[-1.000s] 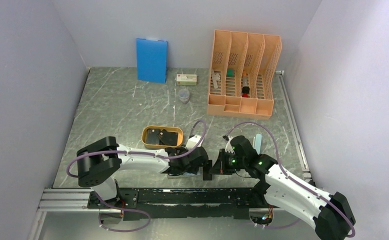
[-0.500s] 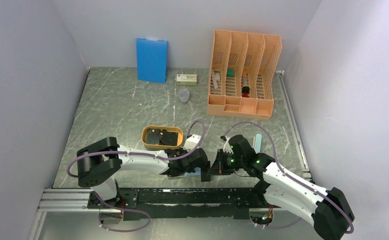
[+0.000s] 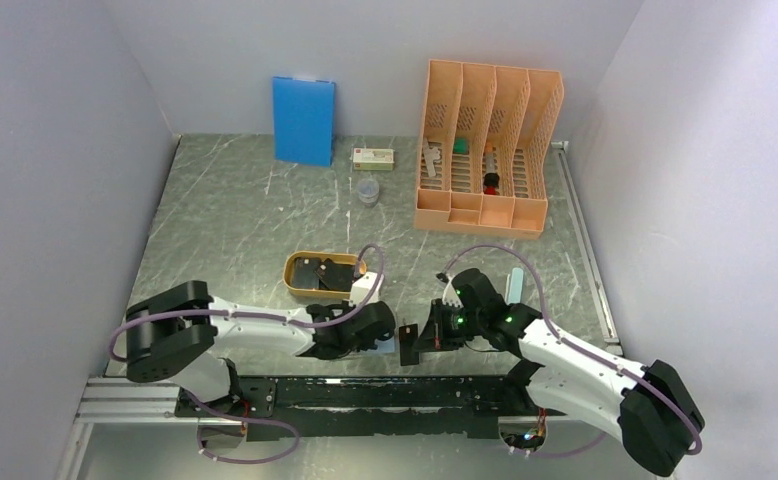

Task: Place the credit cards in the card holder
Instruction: Insert the credit card into the card holder.

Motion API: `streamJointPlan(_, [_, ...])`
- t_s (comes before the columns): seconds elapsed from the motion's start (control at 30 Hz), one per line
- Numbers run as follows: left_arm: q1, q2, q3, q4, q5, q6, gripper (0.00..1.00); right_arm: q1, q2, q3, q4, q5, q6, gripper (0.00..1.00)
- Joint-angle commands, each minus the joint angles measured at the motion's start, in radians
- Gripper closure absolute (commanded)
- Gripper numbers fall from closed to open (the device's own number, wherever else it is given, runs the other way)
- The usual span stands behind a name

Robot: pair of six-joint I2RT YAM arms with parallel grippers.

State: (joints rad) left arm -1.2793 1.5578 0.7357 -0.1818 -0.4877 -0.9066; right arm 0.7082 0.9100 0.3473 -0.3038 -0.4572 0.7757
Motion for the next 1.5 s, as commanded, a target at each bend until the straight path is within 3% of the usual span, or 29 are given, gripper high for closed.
streamJointPlan(0.0, [0.000,-0.065,-0.074,-0.047,0.033,-0.008,0.95,0.005,0.004,0.021,0.013,-0.019,-0.025,1.00])
streamJointPlan(0.43, [0.003,-0.091,-0.103,-0.011,0.050,-0.015,0.95,0.062,0.109,0.025,0.134,-0.154,-0.016,1.00])
streamJointPlan(1.1, [0.003,-0.112,-0.108,-0.018,0.047,-0.022,0.95,0.115,0.296,-0.026,0.300,-0.148,0.064,1.00])
streamJointPlan(1.47, [0.004,-0.121,-0.114,-0.023,0.037,-0.028,0.95,0.115,0.208,-0.067,0.249,-0.123,0.103,1.00])
